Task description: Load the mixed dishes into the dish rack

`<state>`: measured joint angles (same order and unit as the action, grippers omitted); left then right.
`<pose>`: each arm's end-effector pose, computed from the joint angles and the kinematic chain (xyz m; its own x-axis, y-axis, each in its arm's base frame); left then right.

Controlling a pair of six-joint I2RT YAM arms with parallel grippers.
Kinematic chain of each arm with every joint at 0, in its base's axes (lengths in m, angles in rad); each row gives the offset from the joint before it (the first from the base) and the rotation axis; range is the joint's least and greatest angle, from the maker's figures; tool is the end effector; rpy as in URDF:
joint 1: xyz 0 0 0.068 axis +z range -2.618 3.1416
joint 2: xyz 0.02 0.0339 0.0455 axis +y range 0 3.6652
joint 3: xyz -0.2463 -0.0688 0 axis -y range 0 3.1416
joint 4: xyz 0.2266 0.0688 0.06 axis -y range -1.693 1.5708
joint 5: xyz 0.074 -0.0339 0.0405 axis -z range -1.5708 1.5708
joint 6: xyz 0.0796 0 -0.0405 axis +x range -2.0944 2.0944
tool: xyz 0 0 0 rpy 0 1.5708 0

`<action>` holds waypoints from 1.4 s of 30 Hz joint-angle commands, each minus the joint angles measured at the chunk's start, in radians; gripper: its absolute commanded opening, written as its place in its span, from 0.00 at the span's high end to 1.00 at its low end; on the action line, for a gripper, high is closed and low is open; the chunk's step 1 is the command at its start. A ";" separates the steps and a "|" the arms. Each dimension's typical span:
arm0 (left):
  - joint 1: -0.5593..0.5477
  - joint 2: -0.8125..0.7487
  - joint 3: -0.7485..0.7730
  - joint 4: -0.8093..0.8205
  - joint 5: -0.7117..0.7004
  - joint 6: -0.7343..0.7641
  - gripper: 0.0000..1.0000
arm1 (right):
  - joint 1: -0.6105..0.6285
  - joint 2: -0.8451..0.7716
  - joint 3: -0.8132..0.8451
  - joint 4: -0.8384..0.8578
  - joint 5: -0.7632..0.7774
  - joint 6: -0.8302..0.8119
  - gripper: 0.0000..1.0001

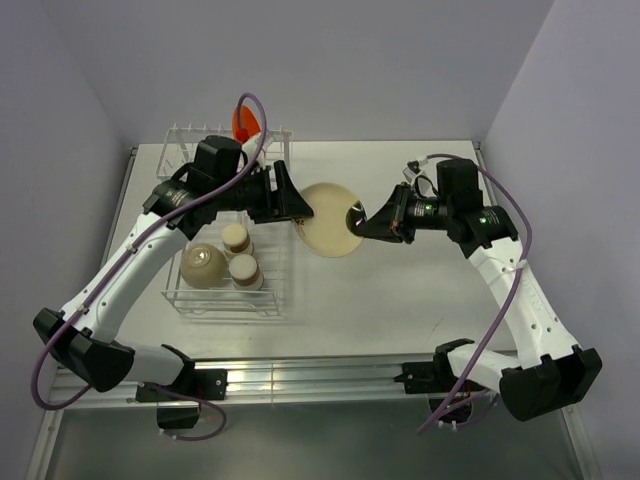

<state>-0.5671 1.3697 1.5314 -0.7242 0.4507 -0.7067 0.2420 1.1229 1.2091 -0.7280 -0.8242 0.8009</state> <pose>0.2412 -0.1947 0.3729 -0.8579 -0.1466 -0.4925 0.3120 0.6129 -0.7260 0.2156 0.1134 0.3381 -0.9312 0.2724 -0.2421 -0.0933 0.4639 0.8810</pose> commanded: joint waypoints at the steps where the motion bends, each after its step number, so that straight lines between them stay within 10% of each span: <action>1: -0.004 -0.063 -0.022 0.020 0.049 0.032 0.33 | 0.017 -0.017 0.050 0.055 -0.070 0.030 1.00; 9: -0.004 -0.119 -0.094 0.155 0.181 -0.025 1.00 | 0.048 0.001 0.053 0.091 -0.073 0.037 1.00; 14: 0.007 -0.190 -0.054 0.173 0.065 -0.013 1.00 | 0.054 0.012 0.116 0.000 -0.012 -0.028 0.56; 20: 0.114 -0.094 0.192 0.057 -0.098 0.094 1.00 | 0.051 0.008 0.219 -0.126 0.149 -0.075 0.42; 28: 0.176 0.035 0.544 0.028 -0.568 0.260 1.00 | 0.051 -0.028 0.198 -0.171 0.160 -0.088 0.41; 35: 0.191 0.032 0.555 0.114 -1.004 0.375 1.00 | 0.051 -0.067 0.121 -0.180 0.143 -0.103 0.43; 42: 0.190 0.081 0.596 0.077 -1.156 0.530 1.00 | 0.052 -0.055 0.113 -0.203 0.139 -0.134 0.44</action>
<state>-0.3779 1.4349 2.0918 -0.6788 -0.5735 -0.2806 0.2913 1.0760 1.3205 -0.9230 -0.6788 0.7013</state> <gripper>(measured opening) 0.081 0.566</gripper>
